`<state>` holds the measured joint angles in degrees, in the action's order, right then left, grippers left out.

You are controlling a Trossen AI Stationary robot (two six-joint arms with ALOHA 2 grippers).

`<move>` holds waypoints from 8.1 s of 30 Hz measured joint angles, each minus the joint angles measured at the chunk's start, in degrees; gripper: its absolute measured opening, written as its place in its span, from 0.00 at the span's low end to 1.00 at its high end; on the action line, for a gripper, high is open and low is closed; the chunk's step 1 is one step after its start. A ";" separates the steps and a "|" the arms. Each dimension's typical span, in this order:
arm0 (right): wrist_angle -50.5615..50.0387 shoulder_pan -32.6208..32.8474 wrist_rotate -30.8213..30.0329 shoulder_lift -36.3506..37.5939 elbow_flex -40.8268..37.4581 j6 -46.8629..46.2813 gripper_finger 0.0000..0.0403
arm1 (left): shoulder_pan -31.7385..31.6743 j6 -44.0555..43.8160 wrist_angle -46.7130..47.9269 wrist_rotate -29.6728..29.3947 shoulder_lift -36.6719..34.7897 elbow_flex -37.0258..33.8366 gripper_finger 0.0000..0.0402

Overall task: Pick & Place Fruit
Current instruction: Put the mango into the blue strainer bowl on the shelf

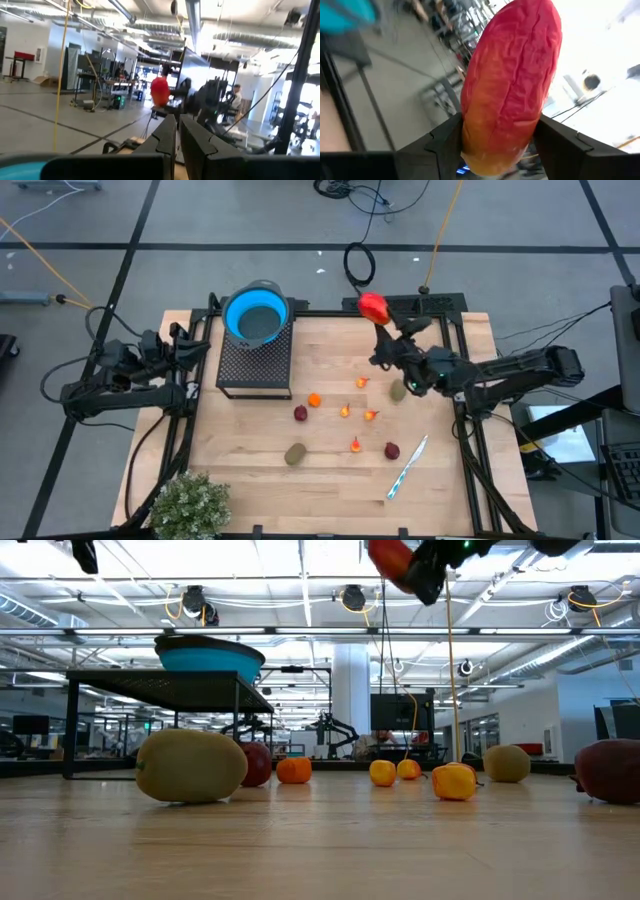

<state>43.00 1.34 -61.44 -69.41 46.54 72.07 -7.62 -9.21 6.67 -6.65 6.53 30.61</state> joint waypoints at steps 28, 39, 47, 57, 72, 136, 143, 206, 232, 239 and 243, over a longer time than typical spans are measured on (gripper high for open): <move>2.06 -0.11 33.88 -1.46 2.98 -34.54 0.52 | 0.00 3.10 -42.69 -0.49 39.59 0.47 0.43; -5.27 -1.54 55.84 -1.46 6.05 -56.68 0.52 | -0.11 3.54 -39.89 7.38 54.31 14.00 0.60; -8.67 -3.32 65.22 -1.46 6.78 -65.57 0.52 | -0.15 4.34 -30.75 12.79 61.30 24.30 0.62; -9.85 -3.28 68.05 -1.33 6.82 -69.30 0.52 | -0.20 3.54 -30.37 18.23 66.31 29.00 0.62; -9.63 -3.26 66.66 0.70 6.82 -69.45 0.52 | -0.03 0.02 -30.15 24.14 66.57 29.07 0.62; -17.42 -3.10 61.02 -3.13 8.18 -77.43 0.69 | -0.38 -0.19 -25.66 21.70 71.13 35.50 0.51; -27.99 -2.71 54.98 0.09 8.20 -77.42 0.72 | -1.89 3.65 -16.74 13.46 65.51 35.50 0.50; -38.73 -2.49 62.93 44.55 -18.50 -72.17 0.00 | -33.24 -3.57 28.40 4.58 61.93 35.48 0.52; -24.38 -2.49 62.98 47.68 -26.95 -71.36 0.00 | -33.14 -7.20 33.97 5.26 67.54 35.47 0.52; -24.39 -2.49 62.98 47.68 -26.95 -71.36 0.00 | -33.18 -7.35 33.49 5.47 68.38 35.47 0.52; -24.39 -2.49 62.98 47.68 -26.95 -71.38 0.00 | -33.30 -7.20 33.82 6.42 68.41 35.47 0.52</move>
<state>18.61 -1.15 1.54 -21.74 19.59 0.69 -40.92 -16.40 40.49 -0.23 74.94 66.08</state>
